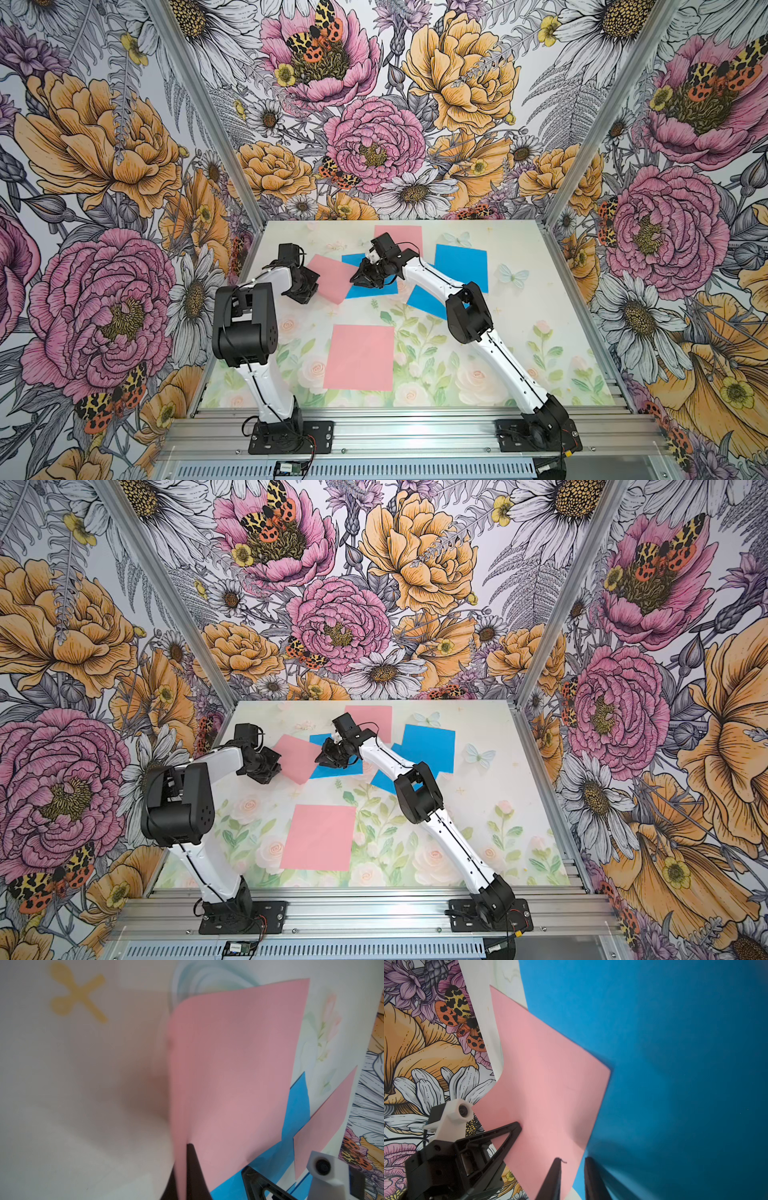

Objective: Sort the scattered colored papers by color
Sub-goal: Pick up the colored paper from the center of the board, then place the colored paper.

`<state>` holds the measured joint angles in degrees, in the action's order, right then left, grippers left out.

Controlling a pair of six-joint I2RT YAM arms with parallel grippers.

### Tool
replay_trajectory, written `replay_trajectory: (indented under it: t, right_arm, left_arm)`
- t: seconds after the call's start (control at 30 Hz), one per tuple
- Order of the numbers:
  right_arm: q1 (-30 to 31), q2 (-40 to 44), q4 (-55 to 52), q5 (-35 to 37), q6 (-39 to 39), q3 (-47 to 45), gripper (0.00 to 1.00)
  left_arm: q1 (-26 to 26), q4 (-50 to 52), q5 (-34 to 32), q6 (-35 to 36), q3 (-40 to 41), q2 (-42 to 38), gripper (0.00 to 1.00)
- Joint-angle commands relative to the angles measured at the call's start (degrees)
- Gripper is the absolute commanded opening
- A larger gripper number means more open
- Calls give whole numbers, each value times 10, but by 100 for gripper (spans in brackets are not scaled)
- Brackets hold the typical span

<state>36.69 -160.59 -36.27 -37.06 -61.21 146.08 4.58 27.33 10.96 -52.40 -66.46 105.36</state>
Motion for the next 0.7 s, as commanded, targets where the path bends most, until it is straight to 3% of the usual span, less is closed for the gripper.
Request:
replay_trajectory:
  t: [0.0, 0.07, 0.3, 0.53, 0.67]
  right_arm:
    - [-26, 90, -30, -5, 53, -34, 24]
    - [-44, 146, -40, 9, 96, -75, 24]
    - [-107, 347, -138, 96, 271, -256, 27]
    - [-140, 444, -137, 109, 305, -398, 28]
    - [-138, 457, -136, 109, 308, -432, 28]
  left_arm:
    - [-20, -2, 28, 48, -37, -64, 0]
    - [-37, -4, 70, 78, -52, -86, 0]
    - [-89, 23, 322, 141, -31, -115, 0]
    - [-173, 172, 340, 241, 12, -111, 0]
    - [-207, 191, 322, 225, 12, -131, 0]
